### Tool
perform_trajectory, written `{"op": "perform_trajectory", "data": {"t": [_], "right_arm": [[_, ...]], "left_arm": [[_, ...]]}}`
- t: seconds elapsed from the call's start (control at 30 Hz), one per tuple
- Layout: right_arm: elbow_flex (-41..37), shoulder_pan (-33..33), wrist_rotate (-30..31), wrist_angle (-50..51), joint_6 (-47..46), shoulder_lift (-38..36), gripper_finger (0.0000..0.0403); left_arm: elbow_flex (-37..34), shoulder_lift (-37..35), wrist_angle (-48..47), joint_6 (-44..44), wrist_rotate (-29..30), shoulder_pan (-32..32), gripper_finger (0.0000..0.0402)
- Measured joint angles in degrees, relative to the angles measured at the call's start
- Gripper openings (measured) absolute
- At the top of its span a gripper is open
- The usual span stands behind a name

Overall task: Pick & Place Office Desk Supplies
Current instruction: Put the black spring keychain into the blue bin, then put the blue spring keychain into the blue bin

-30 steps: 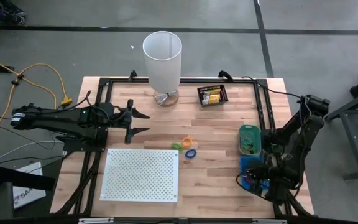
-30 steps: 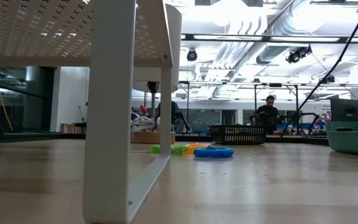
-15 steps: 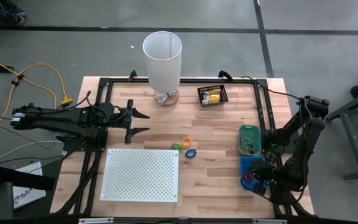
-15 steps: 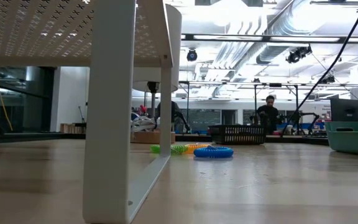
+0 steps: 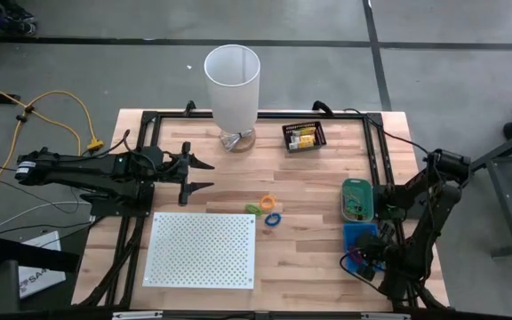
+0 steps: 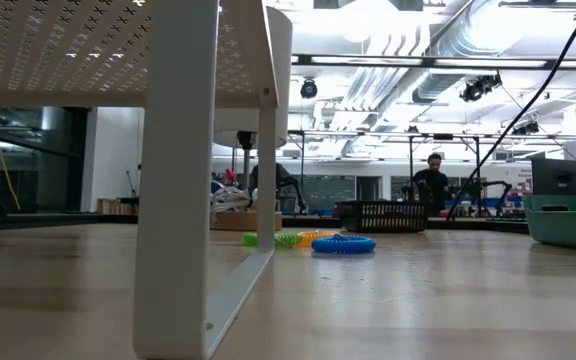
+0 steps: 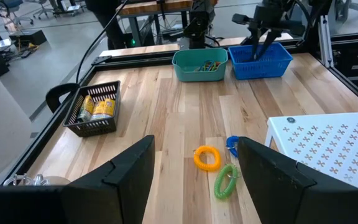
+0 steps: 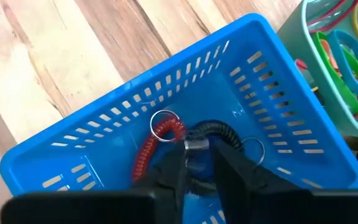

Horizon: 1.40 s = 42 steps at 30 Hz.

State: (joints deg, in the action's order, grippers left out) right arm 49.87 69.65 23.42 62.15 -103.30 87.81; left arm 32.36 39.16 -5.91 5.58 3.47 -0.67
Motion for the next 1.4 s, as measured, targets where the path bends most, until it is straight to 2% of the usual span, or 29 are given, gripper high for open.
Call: {"op": "perform_trajectory", "data": {"t": [0.3, 0.57, 0.7, 0.93, 1.17, 1.4], "right_arm": [[0.0, 0.0, 0.0, -0.1, -0.2, 0.0, 0.0105], [0.0, 0.0, 0.3, -0.1, -0.2, -0.4, 0.0104], [0.0, -0.4, 3.3, 0.8, 0.1, -2.9, 0.0105], [0.0, -3.5, 5.6, 1.0, 7.7, -7.3, 0.0101], [0.0, -6.7, 6.0, -0.4, 13.6, -7.7, 0.0100], [0.0, -12.8, 10.8, -7.3, 28.5, -7.7, 0.0100]], "left_arm": [[0.0, 0.0, 0.0, 0.0, 0.0, 0.0, 0.0221], [0.0, 0.0, 0.0, 0.0, 0.0, 0.0, 0.0221], [0.0, 0.0, 0.0, 0.0, 0.0, 0.0, 0.0221], [0.0, 0.0, 0.0, 0.0, 0.0, 0.0, 0.0221], [0.0, 0.0, 0.0, 0.0, 0.0, 0.0, 0.0221], [0.0, 0.0, 0.0, 0.0, 0.0, 0.0, 0.0221]]}}
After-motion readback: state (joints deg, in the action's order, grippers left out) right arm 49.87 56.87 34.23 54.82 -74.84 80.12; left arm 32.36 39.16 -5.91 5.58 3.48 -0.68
